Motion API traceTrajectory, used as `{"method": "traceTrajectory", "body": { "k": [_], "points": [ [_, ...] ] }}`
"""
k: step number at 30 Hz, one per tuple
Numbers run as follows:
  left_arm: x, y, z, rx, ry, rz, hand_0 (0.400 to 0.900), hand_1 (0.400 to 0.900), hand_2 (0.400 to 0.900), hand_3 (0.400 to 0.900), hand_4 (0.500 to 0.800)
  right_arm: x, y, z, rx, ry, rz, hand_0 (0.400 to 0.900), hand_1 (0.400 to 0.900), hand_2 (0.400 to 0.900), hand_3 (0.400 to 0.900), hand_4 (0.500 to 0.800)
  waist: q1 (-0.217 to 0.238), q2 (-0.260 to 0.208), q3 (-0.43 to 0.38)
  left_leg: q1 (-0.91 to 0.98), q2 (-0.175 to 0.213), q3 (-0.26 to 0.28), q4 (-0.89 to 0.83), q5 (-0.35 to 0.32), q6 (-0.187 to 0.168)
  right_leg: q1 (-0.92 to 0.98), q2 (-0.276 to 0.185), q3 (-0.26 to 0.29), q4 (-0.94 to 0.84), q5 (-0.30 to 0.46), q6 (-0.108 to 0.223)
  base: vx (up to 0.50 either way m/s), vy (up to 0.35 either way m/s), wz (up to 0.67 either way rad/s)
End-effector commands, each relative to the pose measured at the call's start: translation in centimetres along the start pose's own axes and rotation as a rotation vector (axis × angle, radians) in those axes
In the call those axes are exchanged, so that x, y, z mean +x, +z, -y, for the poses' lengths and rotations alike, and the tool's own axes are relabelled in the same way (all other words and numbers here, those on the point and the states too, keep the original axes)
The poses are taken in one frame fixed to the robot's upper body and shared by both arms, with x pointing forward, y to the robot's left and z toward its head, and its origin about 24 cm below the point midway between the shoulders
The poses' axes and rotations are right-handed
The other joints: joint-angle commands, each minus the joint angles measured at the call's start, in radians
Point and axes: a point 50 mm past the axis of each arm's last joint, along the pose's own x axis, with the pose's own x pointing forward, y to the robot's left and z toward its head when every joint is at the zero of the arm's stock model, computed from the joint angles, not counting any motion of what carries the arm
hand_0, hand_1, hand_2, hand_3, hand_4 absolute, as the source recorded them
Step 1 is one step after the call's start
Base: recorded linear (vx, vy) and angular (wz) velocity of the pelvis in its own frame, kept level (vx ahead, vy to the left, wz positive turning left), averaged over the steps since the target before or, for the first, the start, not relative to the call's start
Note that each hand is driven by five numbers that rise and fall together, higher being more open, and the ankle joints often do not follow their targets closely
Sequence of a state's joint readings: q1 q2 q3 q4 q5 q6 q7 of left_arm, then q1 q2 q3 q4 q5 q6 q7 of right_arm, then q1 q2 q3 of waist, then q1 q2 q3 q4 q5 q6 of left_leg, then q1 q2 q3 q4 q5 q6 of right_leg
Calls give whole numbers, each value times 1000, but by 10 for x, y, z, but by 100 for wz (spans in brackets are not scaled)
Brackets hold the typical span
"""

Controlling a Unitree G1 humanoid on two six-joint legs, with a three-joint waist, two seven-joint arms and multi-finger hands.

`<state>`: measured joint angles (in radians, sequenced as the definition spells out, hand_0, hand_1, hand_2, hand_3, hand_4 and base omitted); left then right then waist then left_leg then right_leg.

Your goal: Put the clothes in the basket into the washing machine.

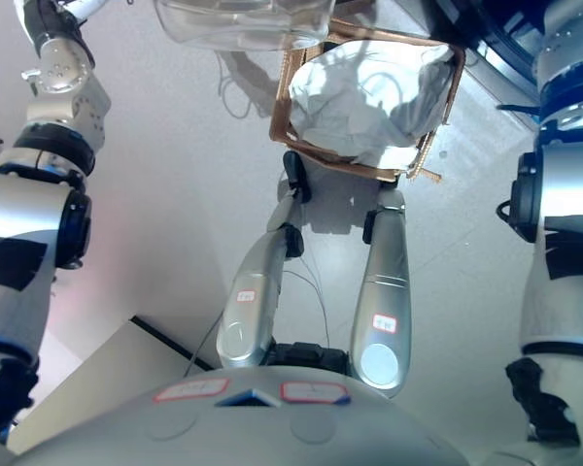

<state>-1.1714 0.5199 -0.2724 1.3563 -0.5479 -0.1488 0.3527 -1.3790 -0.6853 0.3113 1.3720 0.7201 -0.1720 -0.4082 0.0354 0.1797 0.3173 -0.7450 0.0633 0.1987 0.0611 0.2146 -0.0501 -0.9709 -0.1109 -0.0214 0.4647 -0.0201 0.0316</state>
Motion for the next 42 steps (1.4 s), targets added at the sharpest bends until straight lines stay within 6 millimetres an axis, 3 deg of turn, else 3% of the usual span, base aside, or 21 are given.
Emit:
{"method": "traceTrajectory", "body": {
  "k": [1, 4, 6, 13, 18, 21, 22, 24, 25, 27, 28, 30, 31, 34, 35, 36, 37, 42],
  "points": [
    [11, 19, -40, 70, 124, 57, 900, 900, 900, 900, 800, 2, 41, -13, -383, 97, 226, 900, 900, 900, 900, 800, 2, -4, -120, 22, -9, -55, 14, -51, -61, 85, 41, -50, -143, 74, 38, 0, 0, 0],
    [12, 20, -45, 107, 121, 60, 900, 900, 900, 900, 800, 0, 31, -17, -759, 144, 276, 900, 900, 900, 900, 800, 0, -21, -125, 29, -13, -57, 9, -49, -59, 96, 45, -52, -158, 87, 35, 0, 0, 0],
    [14, 26, -49, 101, 116, 71, 900, 900, 900, 900, 800, 0, 35, -21, -853, 159, 300, 900, 900, 900, 900, 800, -2, -32, -129, 33, -15, -59, 10, -50, -58, 102, 48, -54, -170, 94, 34, -11, -5, -2],
    [14, 21, -57, 118, 109, 55, 900, 900, 900, 900, 800, -2, 26, -24, -840, 209, 263, 900, 900, 900, 900, 800, 1, -47, -134, 23, -18, -71, 22, -54, -48, 106, 49, -54, -182, 106, 35, -11, 0, -2],
    [12, 3, -62, 114, 115, 27, 900, 900, 900, 900, 800, -6, 7, -25, -762, 244, 233, 900, 900, 900, 900, 800, 2, -54, -130, 22, -21, -74, 37, -62, -43, 111, 48, -52, -176, 107, 34, -7, 7, -1],
    [6, -23, -64, 111, 114, -15, 900, 900, 900, 900, 800, -14, -28, -22, -758, 291, 182, 900, 900, 900, 900, 800, -2, -65, -118, 20, -25, -75, 64, -76, -35, 120, 49, -53, -163, 104, 30, -18, 8, -1],
    [6, -23, -64, 112, 114, -15, 900, 900, 900, 900, 800, -14, -28, -22, -759, 291, 181, 900, 900, 900, 900, 800, -2, -65, -119, 20, -25, -75, 65, -76, -35, 120, 49, -53, -163, 104, 30, -46, 16, -2],
    [2, -35, -60, 101, 107, -29, 900, 900, 900, 900, 800, -21, -59, -14, -741, 309, 108, 900, 900, 900, 900, 800, -8, -74, -109, 16, -27, -78, 88, -91, -28, 124, 46, -50, -158, 106, 30, -49, 28, -3],
    [2, -36, -60, 102, 107, -29, 900, 900, 900, 900, 800, -21, -59, -14, -741, 309, 107, 900, 900, 900, 900, 800, -7, -74, -110, 16, -27, -78, 88, -92, -28, 124, 46, -50, -157, 106, 30, -60, 30, -4],
    [-5, -53, -54, 93, 88, -53, 900, 900, 900, 900, 800, -35, -95, -9, -730, 346, 26, 900, 900, 900, 900, 800, -14, -86, -102, 18, -28, -77, 106, -104, -23, 135, 43, -49, -154, 111, 31, -41, 18, -3],
    [-5, -54, -54, 95, 88, -54, 900, 900, 900, 900, 800, -35, -96, -8, -730, 346, 25, 900, 900, 900, 900, 800, -13, -86, -103, 18, -28, -77, 107, -105, -23, 135, 43, -49, -154, 111, 31, 0, 0, 0],
    [-10, -66, -51, 82, 79, -71, 900, 900, 900, 900, 800, -47, -126, 2, -716, 358, -58, 900, 900, 900, 900, 800, -17, -95, -100, 29, -28, -79, 120, -113, -19, 154, 41, -49, -153, 114, 31, -14, 31, -2],
    [-16, -76, -46, 76, 68, -83, 900, 900, 900, 900, 800, -62, -153, 12, -696, 365, -134, 900, 900, 900, 900, 800, -23, -104, -97, 47, -29, -80, 131, -121, -16, 176, 38, -53, -154, 114, 31, -22, 54, -3],
    [-25, -96, -44, 67, 55, -114, 900, 900, 900, 900, 800, -90, -196, 30, -677, 369, -269, 900, 900, 900, 900, 800, -28, -118, -96, 92, -34, -81, 131, -129, -12, 231, 39, -55, -167, 115, 33, -3, 48, -4],
    [-26, -96, -44, 68, 55, -115, 900, 900, 900, 900, 800, -90, -197, 31, -678, 369, -271, 900, 900, 900, 900, 800, -27, -119, -95, 95, -34, -81, 130, -129, -12, 235, 39, -55, -168, 116, 33, 9, 41, -1],
    [-33, -111, -47, 68, 59, -146, 900, 900, 900, 900, 800, -109, -220, 43, -677, 379, -348, 900, 900, 900, 900, 800, -28, -129, -96, 124, -38, -83, 131, -134, -10, 272, 38, -57, -180, 117, 33, 0, 0, 0],
    [-33, -112, -48, 69, 59, -147, 900, 900, 900, 900, 800, -109, -220, 43, -677, 379, -349, 900, 900, 900, 900, 800, -28, -129, -95, 128, -38, -83, 130, -133, -10, 276, 38, -57, -181, 117, 33, 23, 37, 2],
    [-65, -164, -59, 52, 51, -262, 900, 900, 900, 900, 800, -170, -275, 80, -657, 394, -570, 900, 900, 900, 900, 800, -27, -167, -118, 258, -43, -86, 97, -140, -7, 422, 44, -61, -248, 122, 40, 51, 28, -1]
  ]
}}
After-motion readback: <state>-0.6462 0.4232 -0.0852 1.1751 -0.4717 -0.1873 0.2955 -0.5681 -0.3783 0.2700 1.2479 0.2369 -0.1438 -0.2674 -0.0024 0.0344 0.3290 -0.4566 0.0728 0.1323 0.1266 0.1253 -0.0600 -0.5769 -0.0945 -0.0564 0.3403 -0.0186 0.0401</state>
